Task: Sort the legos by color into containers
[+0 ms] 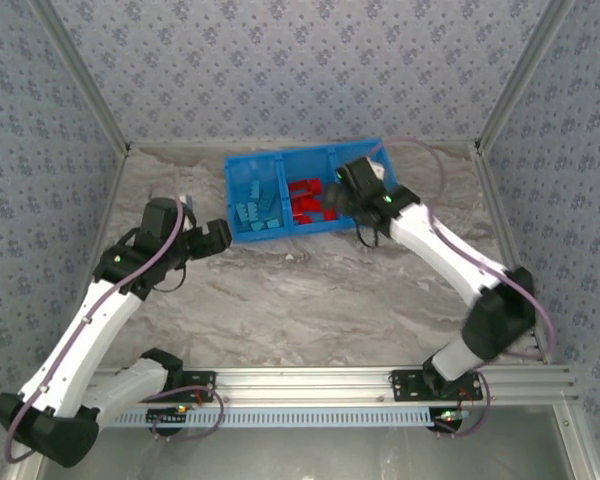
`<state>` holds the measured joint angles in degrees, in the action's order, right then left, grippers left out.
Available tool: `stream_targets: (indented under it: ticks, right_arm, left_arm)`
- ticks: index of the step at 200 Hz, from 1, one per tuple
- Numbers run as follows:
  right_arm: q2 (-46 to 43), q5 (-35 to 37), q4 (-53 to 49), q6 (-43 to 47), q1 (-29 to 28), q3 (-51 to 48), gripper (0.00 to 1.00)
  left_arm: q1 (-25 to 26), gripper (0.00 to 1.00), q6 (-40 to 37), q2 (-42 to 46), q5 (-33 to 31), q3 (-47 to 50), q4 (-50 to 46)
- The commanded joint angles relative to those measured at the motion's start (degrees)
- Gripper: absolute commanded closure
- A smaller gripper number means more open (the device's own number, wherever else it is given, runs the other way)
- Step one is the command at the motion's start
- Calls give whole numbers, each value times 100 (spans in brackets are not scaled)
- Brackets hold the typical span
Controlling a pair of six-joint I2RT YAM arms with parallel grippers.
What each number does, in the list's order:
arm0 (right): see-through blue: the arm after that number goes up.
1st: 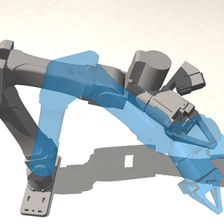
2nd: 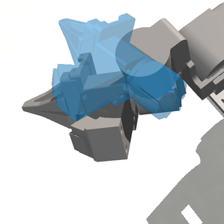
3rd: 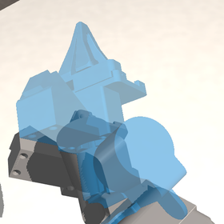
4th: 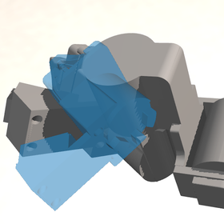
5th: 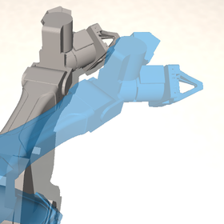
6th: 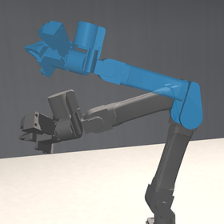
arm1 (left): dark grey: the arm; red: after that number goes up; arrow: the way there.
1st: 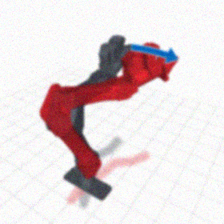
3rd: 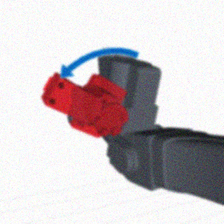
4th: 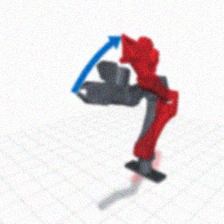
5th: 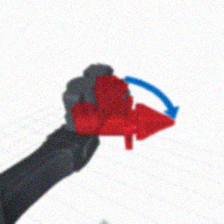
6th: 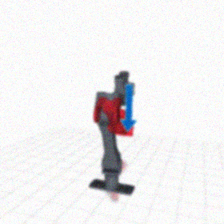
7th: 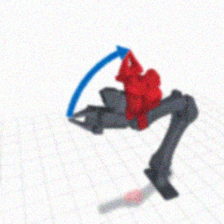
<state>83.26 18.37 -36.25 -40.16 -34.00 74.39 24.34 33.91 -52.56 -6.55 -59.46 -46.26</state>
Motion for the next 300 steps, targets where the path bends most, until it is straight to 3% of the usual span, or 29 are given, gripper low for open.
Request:
stream_targets:
  ticks: [1,35,64,89,106,132,142,177,185,235,248,268,279,300]
  right_arm:
    - [-961,801,-427,469,106,-1066,0]
    - [-2424,633,-1521,627,795,-1848,0]
    - [-3717,1056,-1989,272,1570,-2530,0]
    - [-4958,1404,-758,366,2131,-3829,0]
    - [-5392,1629,1076,1477,2185,-4776,0]
    - [-4556,1648,3618,3185,2202,-5663,0]
    - [-3947,1641,4057,3273,2263,-5682,0]
    - [-2021,1149,6007,3635,2295,-5692,0]
    - [-1721,1016,5724,3636,2306,-5443,0]
    - [-125,-122,7572,4522,2804,-4964,0]
    - [151,-321,7975,4244,3093,-5062,0]
    - [215,-620,8379,4007,3356,-5315,0]
    - [393,-855,9122,4059,3392,-5643,0]
    - [375,-455,9030,3933,3373,-5614,0]
  left_arm:
    - [-42,2,233,473,-326,333,-654]
    - [-52,2,396,809,-322,894,-762]
    - [-52,2,675,723,-1098,1229,-710]
    - [-52,2,1315,324,-2845,1341,-932]
    - [-80,2,485,241,-3325,1674,-14]
    - [-258,2,-1376,458,-3354,2665,2324]
    - [-392,2,-1699,447,-3414,3055,3008]
    - [-1077,2,-2803,-284,-2593,3728,5087]
    - [-1207,2,-2963,-573,-2428,3779,5509]
    - [-1807,2,-3535,-2686,-1418,3231,7698]
    - [-1939,2,-3432,-3170,-1089,2990,8051]
    - [-2134,2,-3334,-3469,-662,2785,7843]
    - [-2180,2,-3332,-3378,-518,3065,8261]
    - [-2219,2,-3276,-3497,-525,4059,10214]
